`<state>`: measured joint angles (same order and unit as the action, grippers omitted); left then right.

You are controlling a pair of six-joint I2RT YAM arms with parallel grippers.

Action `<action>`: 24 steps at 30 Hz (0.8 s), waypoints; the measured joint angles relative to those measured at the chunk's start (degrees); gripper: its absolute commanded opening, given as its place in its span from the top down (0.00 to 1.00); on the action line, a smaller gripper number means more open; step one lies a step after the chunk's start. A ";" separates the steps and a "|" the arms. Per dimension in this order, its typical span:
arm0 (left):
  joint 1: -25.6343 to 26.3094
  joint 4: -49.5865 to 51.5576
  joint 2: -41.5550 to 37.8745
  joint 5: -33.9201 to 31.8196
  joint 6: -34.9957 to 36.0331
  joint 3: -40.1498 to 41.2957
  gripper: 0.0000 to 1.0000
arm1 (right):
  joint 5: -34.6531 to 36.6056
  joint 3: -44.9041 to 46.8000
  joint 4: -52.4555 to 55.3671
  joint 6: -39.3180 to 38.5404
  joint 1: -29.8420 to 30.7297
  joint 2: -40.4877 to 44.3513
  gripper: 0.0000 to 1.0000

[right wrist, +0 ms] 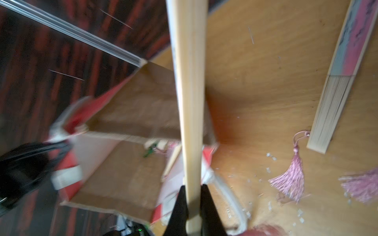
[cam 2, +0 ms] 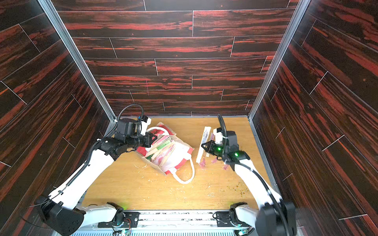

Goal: Take out the folding fans from the tote bags
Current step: Place the folding fan at the center of the board.

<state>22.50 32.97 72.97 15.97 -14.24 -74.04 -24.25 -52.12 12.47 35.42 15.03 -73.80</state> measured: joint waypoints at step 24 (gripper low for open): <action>-0.07 1.70 -3.76 3.17 3.52 2.71 1.00 | -2.62 -33.35 -0.13 -5.53 -2.08 -49.53 0.90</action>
<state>22.44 34.68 69.21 19.14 -10.72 -71.33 -26.87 -85.47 12.34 29.89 12.95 -123.33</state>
